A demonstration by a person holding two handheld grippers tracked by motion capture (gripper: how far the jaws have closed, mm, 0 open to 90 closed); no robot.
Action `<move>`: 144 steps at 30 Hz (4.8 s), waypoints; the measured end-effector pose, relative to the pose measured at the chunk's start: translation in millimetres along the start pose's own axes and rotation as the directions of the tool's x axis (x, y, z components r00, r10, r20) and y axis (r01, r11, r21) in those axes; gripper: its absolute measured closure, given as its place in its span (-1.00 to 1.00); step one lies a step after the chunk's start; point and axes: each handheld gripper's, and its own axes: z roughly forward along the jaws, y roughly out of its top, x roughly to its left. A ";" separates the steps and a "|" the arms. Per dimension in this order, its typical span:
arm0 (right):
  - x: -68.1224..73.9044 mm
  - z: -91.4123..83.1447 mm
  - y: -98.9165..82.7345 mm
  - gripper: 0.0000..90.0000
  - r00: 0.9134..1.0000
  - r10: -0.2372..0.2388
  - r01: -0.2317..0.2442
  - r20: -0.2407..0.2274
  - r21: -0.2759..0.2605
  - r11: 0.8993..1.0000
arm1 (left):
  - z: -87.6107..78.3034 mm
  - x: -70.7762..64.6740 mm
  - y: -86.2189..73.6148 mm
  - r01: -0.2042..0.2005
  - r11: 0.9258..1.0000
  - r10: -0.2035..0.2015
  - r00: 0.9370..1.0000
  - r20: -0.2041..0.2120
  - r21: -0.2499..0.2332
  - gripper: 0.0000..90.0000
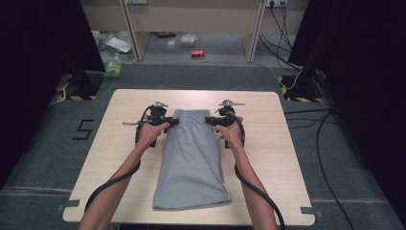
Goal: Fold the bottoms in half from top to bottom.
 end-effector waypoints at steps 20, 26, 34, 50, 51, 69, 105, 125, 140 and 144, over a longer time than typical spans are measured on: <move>30.7 -59.8 -7.9 0.78 0.989 -0.113 0.103 -0.098 -0.096 0.990 | -77.4 -38.1 -4.2 -0.142 0.986 0.150 0.984 0.095 -0.087 0.58; 41.7 -78.5 -19.8 0.78 0.982 -0.130 0.111 -0.140 -0.131 0.985 | -104.4 -53.0 -21.1 -0.182 0.977 0.196 0.972 0.133 -0.110 0.58; 66.4 -106.7 -58.7 0.78 0.964 -0.176 0.152 -0.201 -0.129 0.980 | -132.5 -73.7 -57.9 -0.188 0.972 0.214 0.954 0.209 -0.140 0.58; 99.2 -144.3 -121.9 0.78 0.937 -0.269 0.247 -0.221 -0.121 0.961 | -164.0 -102.9 -132.7 -0.233 0.959 0.270 0.924 0.271 -0.160 0.59; 100.6 -145.2 -125.1 0.78 0.936 -0.273 0.253 -0.221 -0.116 0.960 | -164.3 -105.2 -139.1 -0.246 0.958 0.279 0.921 0.271 -0.150 0.59; 105.3 -156.2 -157.1 0.28 0.938 -0.269 0.263 -0.218 -0.057 0.963 | -171.9 -108.0 -167.5 -0.214 0.969 0.243 0.911 0.333 -0.122 0.29; 120.3 -120.9 -182.2 0.05 0.893 -0.433 0.449 -0.124 0.175 0.876 | -140.8 -113.1 -164.3 -0.293 0.955 0.295 0.930 0.218 -0.042 0.03; 138.6 -116.5 -92.5 -0.22 0.887 -0.416 0.418 -0.199 -0.033 0.908 | -129.5 -82.7 -151.8 -0.203 0.978 0.209 0.964 0.165 -0.052 -0.07; 141.1 -98.2 -95.5 0.67 0.887 -0.345 0.365 -0.306 0.009 0.931 | -131.7 -74.4 -154.8 -0.167 0.985 0.172 0.971 0.164 -0.044 -0.12; 134.5 -125.6 -111.7 0.88 0.893 -0.333 0.342 -0.303 -0.025 0.939 | -131.6 -75.2 -154.0 -0.162 0.986 0.168 0.971 0.173 -0.044 -0.13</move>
